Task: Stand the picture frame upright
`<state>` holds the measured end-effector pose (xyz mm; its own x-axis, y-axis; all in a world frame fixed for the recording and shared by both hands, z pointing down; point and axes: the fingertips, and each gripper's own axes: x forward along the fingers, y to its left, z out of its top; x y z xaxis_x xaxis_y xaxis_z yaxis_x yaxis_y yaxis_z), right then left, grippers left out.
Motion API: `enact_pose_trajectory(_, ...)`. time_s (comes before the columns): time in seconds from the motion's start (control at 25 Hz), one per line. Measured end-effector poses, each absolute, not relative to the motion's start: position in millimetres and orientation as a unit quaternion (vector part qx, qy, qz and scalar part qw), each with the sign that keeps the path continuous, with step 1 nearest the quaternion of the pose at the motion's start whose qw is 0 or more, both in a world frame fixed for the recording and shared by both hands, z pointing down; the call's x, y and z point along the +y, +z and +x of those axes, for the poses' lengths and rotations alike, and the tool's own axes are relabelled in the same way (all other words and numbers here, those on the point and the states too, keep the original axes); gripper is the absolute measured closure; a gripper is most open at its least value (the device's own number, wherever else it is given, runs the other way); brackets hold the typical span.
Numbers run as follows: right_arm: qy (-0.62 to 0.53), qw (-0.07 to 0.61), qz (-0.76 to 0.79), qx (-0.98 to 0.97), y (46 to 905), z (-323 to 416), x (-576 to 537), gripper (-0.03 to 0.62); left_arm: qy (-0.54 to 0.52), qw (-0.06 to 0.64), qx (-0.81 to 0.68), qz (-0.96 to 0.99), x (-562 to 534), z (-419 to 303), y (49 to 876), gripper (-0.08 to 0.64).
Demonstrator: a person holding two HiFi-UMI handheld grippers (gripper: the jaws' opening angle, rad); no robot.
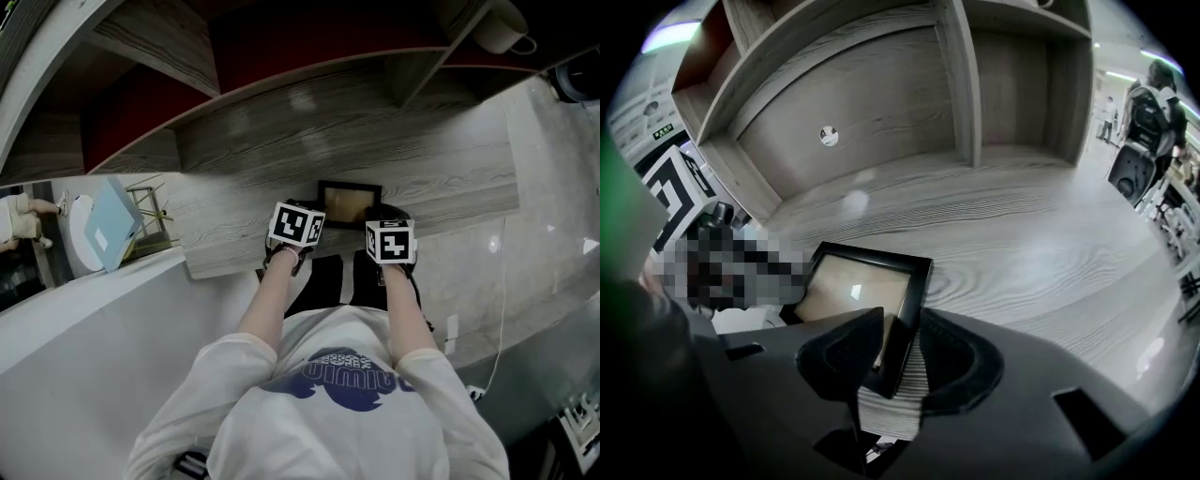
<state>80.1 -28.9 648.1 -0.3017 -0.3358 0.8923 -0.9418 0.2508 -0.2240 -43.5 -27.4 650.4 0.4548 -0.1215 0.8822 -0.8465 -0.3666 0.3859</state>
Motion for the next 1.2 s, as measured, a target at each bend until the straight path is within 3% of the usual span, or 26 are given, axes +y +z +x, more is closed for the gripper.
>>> enact_pose_trajectory(0.16,0.418,0.353,0.460,-0.699,648.3,84.2,-29.9,0.507,0.400,0.451,-0.330,0.726,-27.6,-43.1,650.1,0.454)
enact_pose_trajectory(1.2,0.391,0.305,0.443,-0.747,633.9,97.7,-52.2,0.512,0.381,0.421,-0.340,0.750,-49.2,-26.3,636.2,0.457)
